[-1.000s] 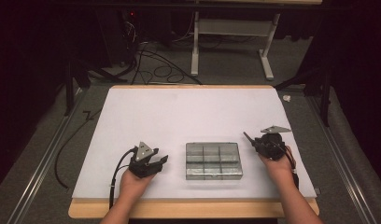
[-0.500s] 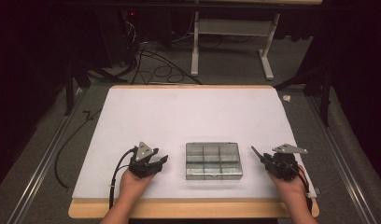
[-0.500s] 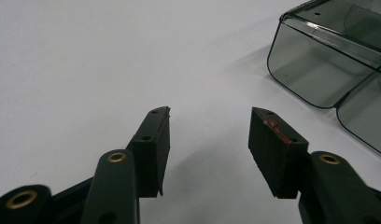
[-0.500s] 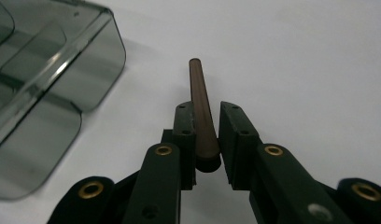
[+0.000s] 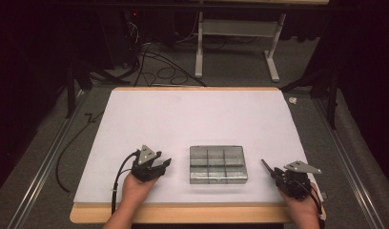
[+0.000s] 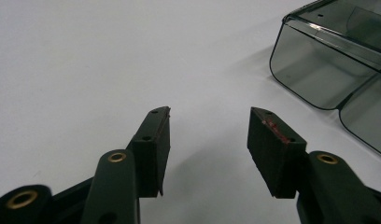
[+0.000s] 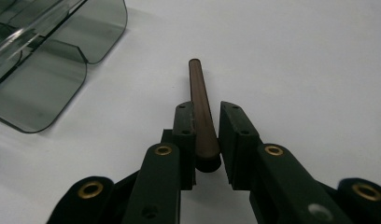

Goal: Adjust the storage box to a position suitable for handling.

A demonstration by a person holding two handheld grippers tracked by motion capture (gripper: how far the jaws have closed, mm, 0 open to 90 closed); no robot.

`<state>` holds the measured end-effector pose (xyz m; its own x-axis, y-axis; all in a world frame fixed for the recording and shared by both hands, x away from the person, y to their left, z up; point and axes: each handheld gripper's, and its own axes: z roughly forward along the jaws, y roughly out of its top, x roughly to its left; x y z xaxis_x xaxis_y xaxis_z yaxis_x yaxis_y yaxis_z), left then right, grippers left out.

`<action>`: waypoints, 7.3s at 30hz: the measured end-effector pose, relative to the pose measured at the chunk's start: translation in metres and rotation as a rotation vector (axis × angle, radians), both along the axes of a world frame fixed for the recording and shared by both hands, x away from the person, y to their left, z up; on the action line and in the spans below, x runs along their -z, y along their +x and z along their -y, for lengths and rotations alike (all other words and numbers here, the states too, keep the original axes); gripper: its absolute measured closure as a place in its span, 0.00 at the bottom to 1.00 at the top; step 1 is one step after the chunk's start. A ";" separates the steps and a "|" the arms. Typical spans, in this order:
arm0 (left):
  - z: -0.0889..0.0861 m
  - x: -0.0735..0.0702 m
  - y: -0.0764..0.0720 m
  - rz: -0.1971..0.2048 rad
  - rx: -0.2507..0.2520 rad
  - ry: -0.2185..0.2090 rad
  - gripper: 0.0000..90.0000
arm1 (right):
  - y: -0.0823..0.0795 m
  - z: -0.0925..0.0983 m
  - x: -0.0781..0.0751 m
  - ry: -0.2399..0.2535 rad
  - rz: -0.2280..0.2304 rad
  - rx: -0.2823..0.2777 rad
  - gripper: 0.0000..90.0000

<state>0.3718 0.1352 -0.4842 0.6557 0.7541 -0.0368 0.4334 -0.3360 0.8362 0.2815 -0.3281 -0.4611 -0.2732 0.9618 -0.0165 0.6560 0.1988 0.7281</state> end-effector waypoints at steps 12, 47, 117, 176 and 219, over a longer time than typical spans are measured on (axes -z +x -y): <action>0.000 0.000 0.001 -0.005 0.003 0.002 0.55 | 0.002 0.000 0.012 -0.022 -0.019 0.019 0.85; 0.000 0.000 0.001 -0.011 -0.006 -0.002 0.55 | -0.021 -0.046 -0.005 0.096 0.041 -0.229 1.00; 0.044 -0.032 -0.057 -0.015 0.226 -0.172 0.96 | -0.002 -0.065 -0.025 0.119 0.150 -0.313 1.00; 0.072 -0.045 -0.014 0.072 0.171 -0.204 1.00 | -0.002 -0.055 -0.007 0.120 0.042 -0.281 1.00; 0.085 -0.021 0.026 0.049 0.109 -0.151 1.00 | -0.005 -0.068 -0.013 0.123 0.095 -0.307 1.00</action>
